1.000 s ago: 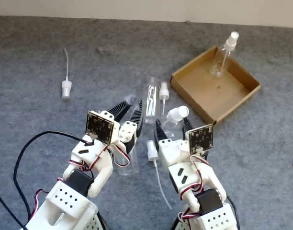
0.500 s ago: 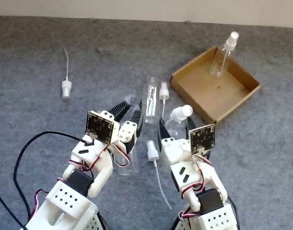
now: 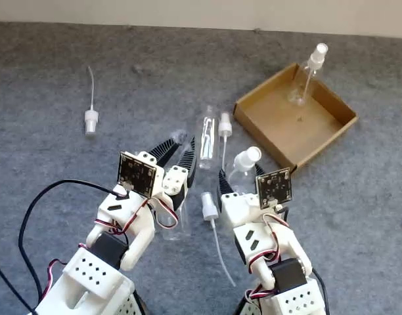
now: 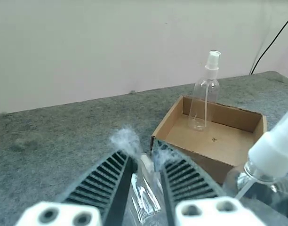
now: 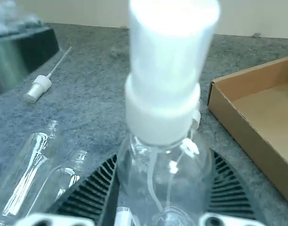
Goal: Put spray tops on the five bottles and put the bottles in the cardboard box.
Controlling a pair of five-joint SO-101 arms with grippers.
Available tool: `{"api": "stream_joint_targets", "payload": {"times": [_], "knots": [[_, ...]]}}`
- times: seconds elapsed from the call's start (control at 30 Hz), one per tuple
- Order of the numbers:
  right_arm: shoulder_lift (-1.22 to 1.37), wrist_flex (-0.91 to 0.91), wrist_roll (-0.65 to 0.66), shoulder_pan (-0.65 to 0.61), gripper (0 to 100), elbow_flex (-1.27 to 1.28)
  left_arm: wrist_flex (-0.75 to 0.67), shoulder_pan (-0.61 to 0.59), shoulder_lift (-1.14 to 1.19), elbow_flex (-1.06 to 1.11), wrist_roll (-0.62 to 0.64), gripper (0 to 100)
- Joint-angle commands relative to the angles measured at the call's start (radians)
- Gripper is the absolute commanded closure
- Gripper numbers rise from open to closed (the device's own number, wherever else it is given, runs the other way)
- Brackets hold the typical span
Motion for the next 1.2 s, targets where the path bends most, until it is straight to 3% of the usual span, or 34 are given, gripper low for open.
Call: {"api": "stream_joint_targets", "payload": {"times": [0.0, 0.17, 0.37, 0.83, 1.0, 1.17], "knots": [[-0.012, -0.002, -0.031, 0.028, 79.7, 0.033, -0.017, -0.01, -0.019, -0.004, -0.003, 99], [-0.013, -0.015, -0.034, 0.031, 79.7, 0.035, -0.017, -0.01, -0.019, -0.002, -0.005, 99], [-0.002, -0.214, -0.034, 0.033, 79.7, 0.15, -0.017, -0.01, -0.019, -0.002, -0.005, 99], [-0.005, -0.203, -0.034, 0.033, 79.7, 0.174, -0.018, -0.01, -0.019, -0.004, -0.006, 99], [-0.002, -0.202, -0.034, 0.033, 79.7, 0.174, -0.012, -0.064, -0.021, -0.001, -0.025, 99], [-0.005, -0.156, -0.034, 0.031, 79.7, 0.174, 0.147, -0.096, -0.071, 0.024, -0.115, 99]]}}
